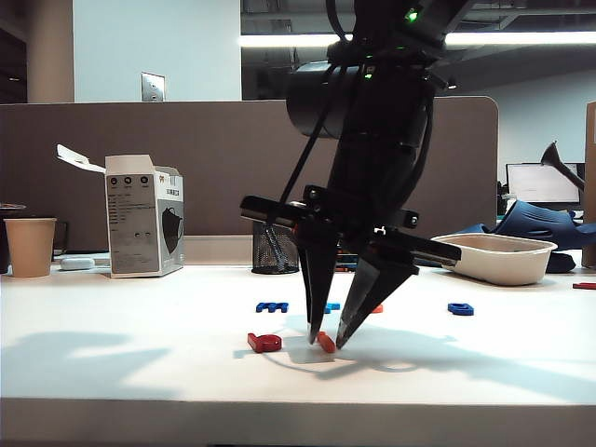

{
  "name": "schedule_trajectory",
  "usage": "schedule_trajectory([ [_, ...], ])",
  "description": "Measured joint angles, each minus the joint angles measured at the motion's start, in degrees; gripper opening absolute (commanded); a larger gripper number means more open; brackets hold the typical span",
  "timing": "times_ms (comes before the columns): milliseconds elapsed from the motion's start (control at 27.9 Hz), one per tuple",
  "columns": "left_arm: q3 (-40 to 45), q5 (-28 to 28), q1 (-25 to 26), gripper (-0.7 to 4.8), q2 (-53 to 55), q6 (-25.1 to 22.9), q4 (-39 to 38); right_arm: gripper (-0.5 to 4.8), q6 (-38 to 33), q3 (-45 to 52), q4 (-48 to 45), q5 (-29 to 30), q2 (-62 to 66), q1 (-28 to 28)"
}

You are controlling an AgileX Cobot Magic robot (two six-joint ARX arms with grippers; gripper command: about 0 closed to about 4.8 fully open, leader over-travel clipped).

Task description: Select the appropriate letters from the row of letter magnets placed on the table to arrange into the word "big".

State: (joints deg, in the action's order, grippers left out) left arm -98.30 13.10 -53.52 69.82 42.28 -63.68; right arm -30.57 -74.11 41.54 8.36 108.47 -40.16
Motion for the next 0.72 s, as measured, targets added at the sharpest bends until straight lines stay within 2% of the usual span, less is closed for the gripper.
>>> schedule_trajectory([
  [251,0.0,0.0,0.0,-0.05,0.0,0.0,0.0,1.09,0.0,-2.8,3.58,-0.17,1.09,0.0],
  [465,0.0,-0.02,0.0,-0.05,0.0,0.0,0.0,1.12,1.33,-8.92,5.57,-0.94,0.17,0.92],
  [609,0.0,0.0,0.0,-0.05,0.0,0.0,0.0,2.07,2.67,-10.49,6.64,-5.16,-0.02,2.91],
  [716,0.0,0.0,0.0,-0.05,-0.02,0.0,0.0,2.17,3.45,-11.02,7.39,-8.04,-0.04,5.62],
])
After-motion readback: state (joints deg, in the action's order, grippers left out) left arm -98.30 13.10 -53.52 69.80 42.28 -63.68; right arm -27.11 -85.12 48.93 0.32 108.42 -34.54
